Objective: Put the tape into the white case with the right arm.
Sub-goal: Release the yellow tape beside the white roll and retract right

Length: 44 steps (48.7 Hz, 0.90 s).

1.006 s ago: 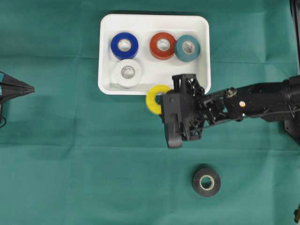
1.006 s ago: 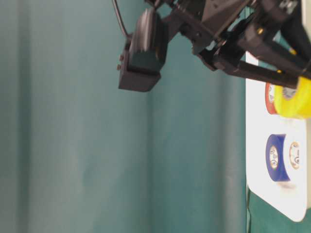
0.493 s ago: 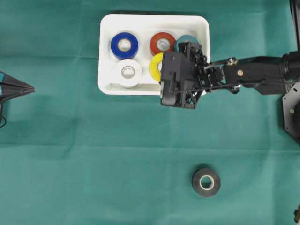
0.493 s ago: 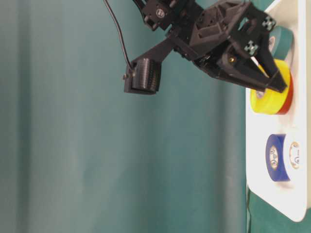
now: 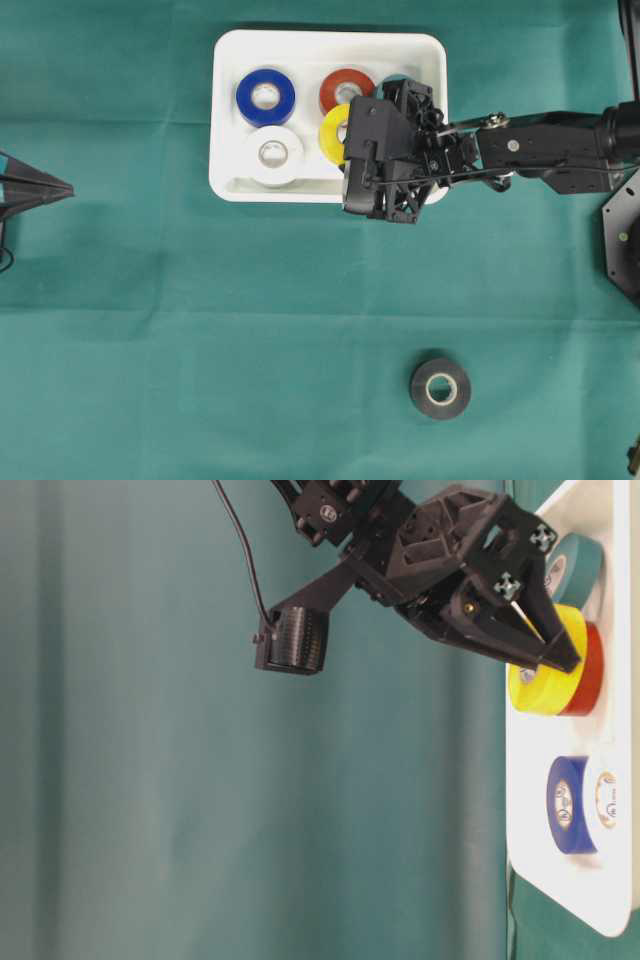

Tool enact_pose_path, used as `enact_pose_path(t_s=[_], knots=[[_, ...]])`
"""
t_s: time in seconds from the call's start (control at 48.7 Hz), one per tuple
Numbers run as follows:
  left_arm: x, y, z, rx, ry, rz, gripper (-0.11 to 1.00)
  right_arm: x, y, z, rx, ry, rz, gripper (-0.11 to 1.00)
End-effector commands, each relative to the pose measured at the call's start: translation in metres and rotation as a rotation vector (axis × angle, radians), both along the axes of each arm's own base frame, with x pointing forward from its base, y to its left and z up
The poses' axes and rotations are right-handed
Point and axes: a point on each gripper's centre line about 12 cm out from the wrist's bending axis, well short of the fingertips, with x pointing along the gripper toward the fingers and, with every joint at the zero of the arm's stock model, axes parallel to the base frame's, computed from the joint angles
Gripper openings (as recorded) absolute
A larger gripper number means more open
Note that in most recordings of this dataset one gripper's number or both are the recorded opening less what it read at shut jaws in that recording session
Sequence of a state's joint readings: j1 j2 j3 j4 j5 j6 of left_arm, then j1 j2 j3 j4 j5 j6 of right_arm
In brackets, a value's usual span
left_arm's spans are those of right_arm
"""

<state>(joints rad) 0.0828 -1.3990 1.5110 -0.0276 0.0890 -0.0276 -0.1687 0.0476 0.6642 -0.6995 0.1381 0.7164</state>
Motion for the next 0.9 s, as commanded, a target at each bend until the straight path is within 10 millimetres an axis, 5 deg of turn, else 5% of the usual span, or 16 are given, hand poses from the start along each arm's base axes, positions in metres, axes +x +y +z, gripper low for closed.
enact_pose_path(t_s=[0.0,0.103,0.308,0.554,0.883], knots=[[0.001,0.001,0.005,0.002,-0.011,0.003,0.01,0.003,-0.001,0.008,-0.004,-0.027,0.003,0.02],[0.001,0.001,0.005,0.002,-0.011,0.003,0.01,0.003,-0.001,0.008,-0.003,-0.026,0.001,0.21],[0.001,0.001,0.005,0.001,-0.011,0.003,0.01,0.003,-0.001,0.008,-0.001,-0.031,0.005,0.77],[0.001,0.001,0.005,0.001,-0.011,0.003,0.01,-0.007,-0.001,0.011,-0.008,-0.019,-0.006,0.71],[0.001,0.001,0.005,0.003,-0.014,0.003,0.01,-0.066,0.008,0.026,-0.015,-0.035,-0.023,0.71]])
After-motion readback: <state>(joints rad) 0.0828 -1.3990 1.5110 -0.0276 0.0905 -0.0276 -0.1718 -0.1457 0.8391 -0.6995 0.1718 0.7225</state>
